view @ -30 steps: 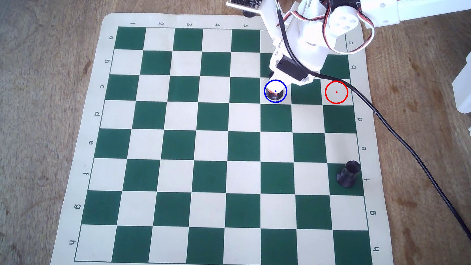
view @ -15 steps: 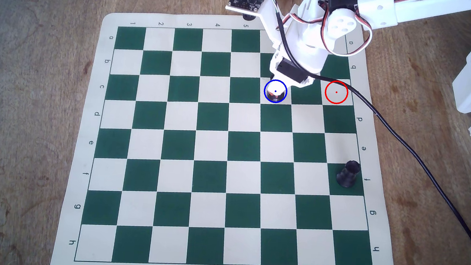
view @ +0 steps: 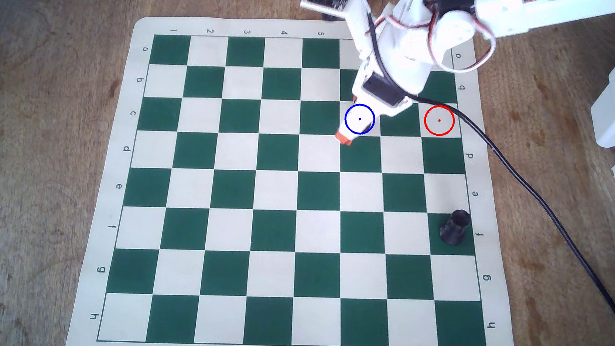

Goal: Move the chess piece from red to blue

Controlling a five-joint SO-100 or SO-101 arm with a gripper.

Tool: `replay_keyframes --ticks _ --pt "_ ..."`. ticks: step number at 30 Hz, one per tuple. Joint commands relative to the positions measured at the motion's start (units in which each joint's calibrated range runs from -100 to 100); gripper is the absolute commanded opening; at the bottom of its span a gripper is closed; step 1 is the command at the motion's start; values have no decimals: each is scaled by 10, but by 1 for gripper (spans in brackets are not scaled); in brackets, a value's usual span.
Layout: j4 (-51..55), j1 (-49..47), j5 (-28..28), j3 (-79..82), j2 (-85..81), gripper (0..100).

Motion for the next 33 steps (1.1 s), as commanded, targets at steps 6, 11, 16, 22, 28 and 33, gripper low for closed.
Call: replay_keyframes --ticks 6,11,16,22,28,33 --pt "115 -34 21 33 -334 1" --pt "122 -46 41 194 -610 0" --pt "106 -31 52 274 -748 0" --pt "-116 -2 81 473 -896 0" --pt "-514 15 108 649 -902 0" --pt "-805 18 120 750 -917 0"
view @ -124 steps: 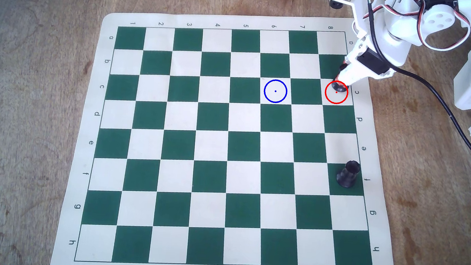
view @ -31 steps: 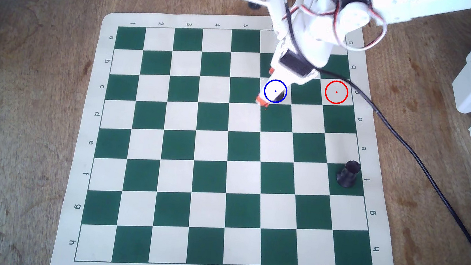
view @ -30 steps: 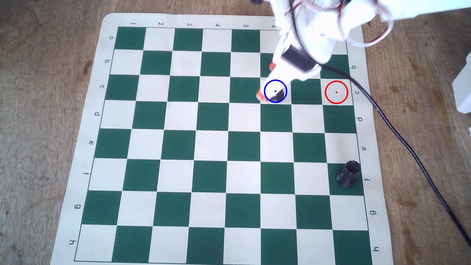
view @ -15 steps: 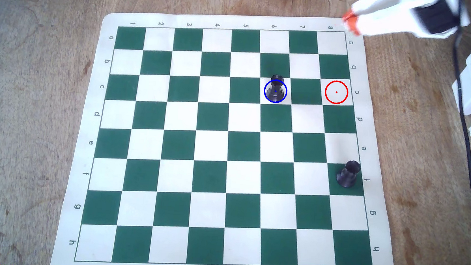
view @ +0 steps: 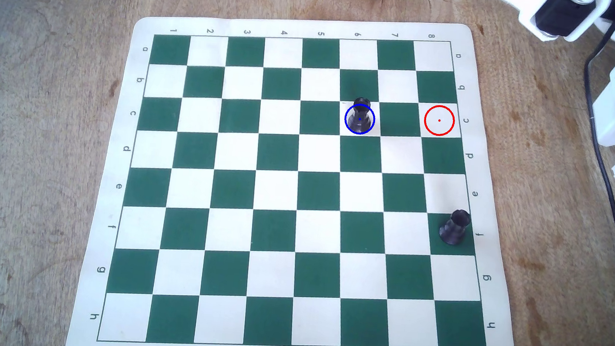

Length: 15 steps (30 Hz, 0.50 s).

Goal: Move the chess piece from red to blue

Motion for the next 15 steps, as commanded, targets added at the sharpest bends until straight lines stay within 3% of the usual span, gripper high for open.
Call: replay_keyframes --ticks 1,4,13,15 --pt "-208 4 5 18 -40 0" --pt "-244 5 8 23 -76 0" --pt "-553 -32 12 52 -95 4" --pt "-615 -29 14 52 -95 0"
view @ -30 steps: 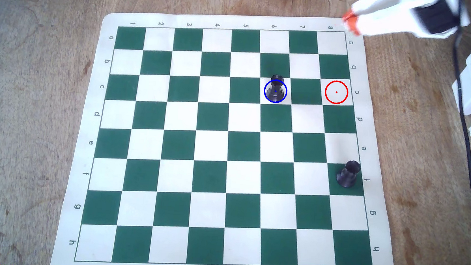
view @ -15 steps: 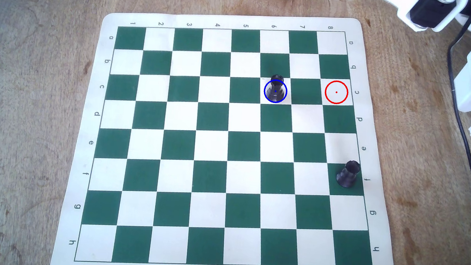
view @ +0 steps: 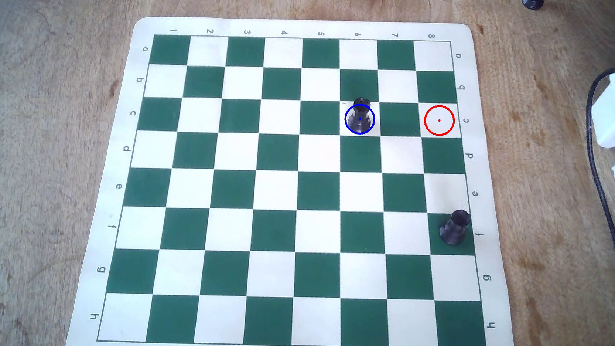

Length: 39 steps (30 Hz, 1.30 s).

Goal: Move the chess piece from red to blue

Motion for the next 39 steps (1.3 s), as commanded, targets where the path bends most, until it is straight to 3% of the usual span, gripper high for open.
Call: replay_keyframes --ticks 1,7,26,39 --pt "-132 0 2 10 -2 0" --pt "-219 0 1 10 -3 0" --pt "-330 -4 3 11 -3 0" --pt "-331 -4 3 11 -3 3"
